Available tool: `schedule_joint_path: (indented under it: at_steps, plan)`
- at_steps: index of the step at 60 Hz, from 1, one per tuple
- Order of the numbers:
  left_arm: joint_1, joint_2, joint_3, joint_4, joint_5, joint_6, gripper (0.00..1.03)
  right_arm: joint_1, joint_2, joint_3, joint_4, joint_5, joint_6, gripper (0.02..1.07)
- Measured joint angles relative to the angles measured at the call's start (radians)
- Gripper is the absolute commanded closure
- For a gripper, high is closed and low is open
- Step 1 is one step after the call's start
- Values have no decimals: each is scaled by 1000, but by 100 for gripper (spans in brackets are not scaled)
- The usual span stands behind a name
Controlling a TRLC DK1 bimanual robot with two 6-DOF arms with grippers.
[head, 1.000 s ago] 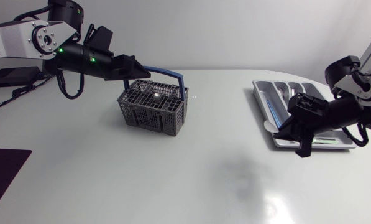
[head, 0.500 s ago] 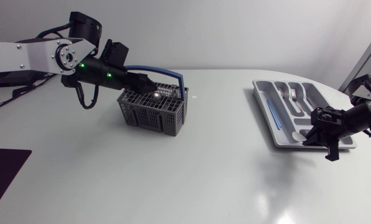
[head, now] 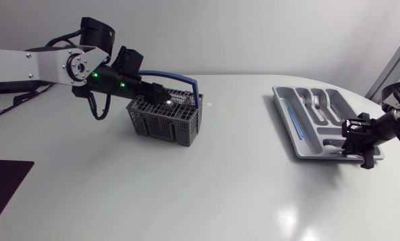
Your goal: Unload the cutlery basket into the drawer organizer.
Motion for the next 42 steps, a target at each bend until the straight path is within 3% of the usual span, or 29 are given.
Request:
schedule_joint_path:
  at_steps: [14,24,42]
  plan:
    - [-5,0,-3,7,-2,3,17,1,-18,0,21,1,0,23]
    - [-8,0,-3,18,-19,4,17,6,-122,-3,3,-9,3,7]
    - [-32,9,-3,45,-50,4,17,95,-269,-3,-84,-104,208,7]
